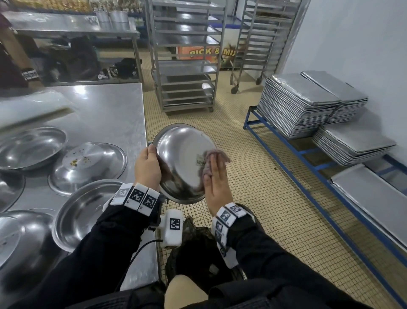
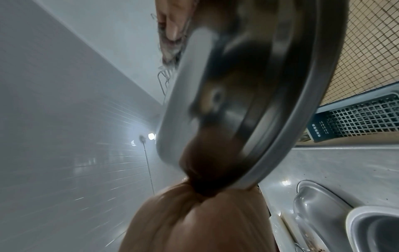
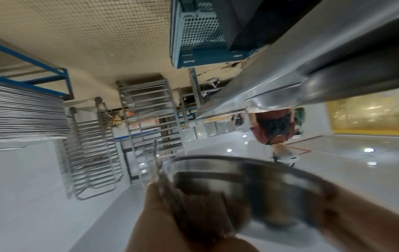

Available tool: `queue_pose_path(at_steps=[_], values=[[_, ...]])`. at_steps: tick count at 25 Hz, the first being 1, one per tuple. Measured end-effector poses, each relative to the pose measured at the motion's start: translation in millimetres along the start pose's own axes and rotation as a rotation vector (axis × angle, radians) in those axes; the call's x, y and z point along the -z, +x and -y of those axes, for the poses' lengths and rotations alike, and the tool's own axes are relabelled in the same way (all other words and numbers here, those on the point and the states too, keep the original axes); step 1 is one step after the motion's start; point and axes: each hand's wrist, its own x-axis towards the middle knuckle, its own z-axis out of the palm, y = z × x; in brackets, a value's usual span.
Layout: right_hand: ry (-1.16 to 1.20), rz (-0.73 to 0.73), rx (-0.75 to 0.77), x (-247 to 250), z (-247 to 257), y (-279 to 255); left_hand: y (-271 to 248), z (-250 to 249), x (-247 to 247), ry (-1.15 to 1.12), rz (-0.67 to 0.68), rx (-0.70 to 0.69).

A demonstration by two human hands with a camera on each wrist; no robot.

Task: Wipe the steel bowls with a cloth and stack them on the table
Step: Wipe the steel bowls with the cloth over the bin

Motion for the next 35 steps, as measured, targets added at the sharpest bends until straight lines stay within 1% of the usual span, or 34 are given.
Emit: queue_pose_path(at_steps=[1,3,4,6,8,10,12,15,17,18,20,22,23,24,26,27,28,29,31,32,34,35], values=[[-0.079,-0.004,0.055,-9.7,3.3,-4.5,0.0,2.4,-0.9,0.009,0.003,0.005],[-0.173,-0.009,0.115,-21.2,14.7,-1.7,-2.3,5.9,-2.6,0.026,0.028,0.026],[-0.186,-0.02,0.141,-22.1,21.8,3.6,-5.8,5.0,-2.8,0.044,0.043,0.023],[-0.197,-0.087,0.163,-18.0,31.3,17.9,-10.9,5.7,-3.8,0.061,0.077,-0.016],[-0.213,-0.152,0.128,-7.8,33.3,36.6,-16.2,4.9,-3.2,0.072,0.128,-0.068],[-0.198,-0.181,0.105,3.6,31.2,52.1,-19.0,4.5,0.7,0.112,0.155,-0.135],[-0.092,-0.186,0.047,13.4,26.3,59.0,-18.6,5.3,4.6,0.112,0.168,-0.161],[0.062,-0.25,-0.132,19.3,14.5,51.9,-15.5,6.6,10.1,0.085,0.125,-0.151],[0.107,-0.244,-0.192,17.1,13.3,39.7,-13.7,7.9,11.8,0.097,0.093,-0.161],[0.114,-0.241,-0.173,14.3,15.4,34.2,-13.9,7.3,12.0,0.105,0.086,-0.172],[0.084,-0.252,-0.055,6.8,22.8,27.8,-14.5,6.8,9.7,0.136,0.088,-0.21],[-0.062,-0.244,0.109,-2.5,31.2,28.2,-15.8,6.4,4.9,0.21,0.117,-0.262],[-0.146,-0.23,0.165,-5.1,34.4,30.8,-16.5,5.6,2.4,0.238,0.134,-0.293],[-0.199,-0.22,0.18,-5.8,37.2,35.0,-17.6,4.1,0.7,0.254,0.149,-0.315],[-0.215,-0.223,0.116,-1.0,39.1,45.0,-17.7,3.1,-0.7,0.256,0.161,-0.336],[-0.17,-0.234,0.053,4.2,37.7,48.6,-15.8,4.5,0.2,0.241,0.164,-0.328],[-0.072,-0.249,-0.024,10.6,35.2,50.1,-13.5,6.1,2.1,0.223,0.164,-0.311],[0.078,-0.262,-0.122,17.3,31.2,49.3,-9.8,8.4,4.2,0.202,0.161,-0.285],[0.406,-0.232,-0.36,29.1,21.5,40.9,-5.6,11.4,7.5,0.118,0.15,-0.223],[0.484,-0.203,-0.449,33.1,16.8,34.2,-4.9,13.4,8.4,0.081,0.143,-0.202],[0.481,-0.152,-0.522,36.9,10.3,21.4,-5.8,20.4,9.7,0.048,0.143,-0.173],[0.458,-0.156,-0.533,38.1,7.6,17.9,-6.9,24.9,10.4,0.045,0.156,-0.169]])
